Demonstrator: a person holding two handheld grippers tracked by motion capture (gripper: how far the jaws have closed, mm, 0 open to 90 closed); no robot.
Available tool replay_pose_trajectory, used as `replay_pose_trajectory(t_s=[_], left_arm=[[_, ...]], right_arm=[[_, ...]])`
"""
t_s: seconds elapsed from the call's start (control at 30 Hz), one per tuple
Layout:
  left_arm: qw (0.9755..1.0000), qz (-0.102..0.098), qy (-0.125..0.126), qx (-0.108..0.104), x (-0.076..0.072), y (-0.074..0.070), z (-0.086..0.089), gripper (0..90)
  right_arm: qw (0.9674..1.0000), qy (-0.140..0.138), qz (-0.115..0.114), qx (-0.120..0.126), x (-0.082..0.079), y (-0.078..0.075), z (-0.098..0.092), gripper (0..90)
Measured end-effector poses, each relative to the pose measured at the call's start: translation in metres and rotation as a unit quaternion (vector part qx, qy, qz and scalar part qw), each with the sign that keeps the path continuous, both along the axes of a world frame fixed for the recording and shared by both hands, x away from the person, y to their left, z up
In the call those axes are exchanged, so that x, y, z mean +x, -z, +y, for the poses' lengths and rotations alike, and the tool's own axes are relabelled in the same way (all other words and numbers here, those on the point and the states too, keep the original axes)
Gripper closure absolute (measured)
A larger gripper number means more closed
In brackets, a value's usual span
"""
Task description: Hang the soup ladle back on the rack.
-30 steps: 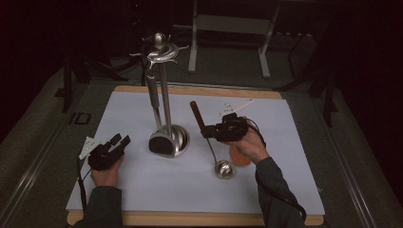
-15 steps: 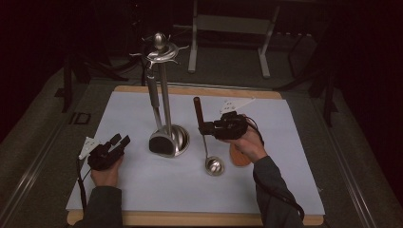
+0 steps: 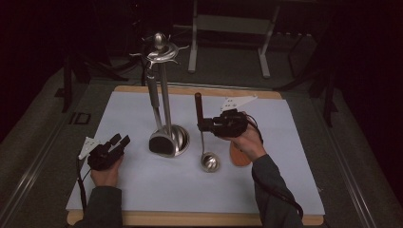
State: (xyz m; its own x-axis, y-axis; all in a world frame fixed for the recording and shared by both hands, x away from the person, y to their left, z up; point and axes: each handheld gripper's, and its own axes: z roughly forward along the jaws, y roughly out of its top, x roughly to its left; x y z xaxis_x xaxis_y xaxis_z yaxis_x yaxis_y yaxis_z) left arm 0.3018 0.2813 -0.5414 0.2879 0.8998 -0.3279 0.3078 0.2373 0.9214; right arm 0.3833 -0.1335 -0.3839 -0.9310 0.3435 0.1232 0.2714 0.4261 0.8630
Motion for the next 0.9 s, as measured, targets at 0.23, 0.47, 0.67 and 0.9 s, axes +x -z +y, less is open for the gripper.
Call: replay_pose_trajectory(t_s=[0.23, 0.47, 0.67, 0.9], left_arm=[[1.0, 0.0, 0.0, -0.001, 0.0, 0.0, 0.0, 52.9], [1.0, 0.0, 0.0, -0.002, 0.0, 0.0, 0.0, 52.8], [1.0, 0.0, 0.0, -0.002, 0.0, 0.0, 0.0, 52.8], [1.0, 0.0, 0.0, -0.002, 0.0, 0.0, 0.0, 52.8]], right_arm=[[0.9999, 0.0, -0.007, 0.01, 0.0, -0.006, 0.001, 74.0], [0.9997, 0.002, -0.014, 0.018, 0.0, -0.011, 0.0, 74.0], [0.9996, 0.003, -0.017, 0.024, -0.001, -0.016, 0.0, 74.0], [0.9993, 0.001, -0.023, 0.029, -0.002, -0.021, 0.002, 74.0]])
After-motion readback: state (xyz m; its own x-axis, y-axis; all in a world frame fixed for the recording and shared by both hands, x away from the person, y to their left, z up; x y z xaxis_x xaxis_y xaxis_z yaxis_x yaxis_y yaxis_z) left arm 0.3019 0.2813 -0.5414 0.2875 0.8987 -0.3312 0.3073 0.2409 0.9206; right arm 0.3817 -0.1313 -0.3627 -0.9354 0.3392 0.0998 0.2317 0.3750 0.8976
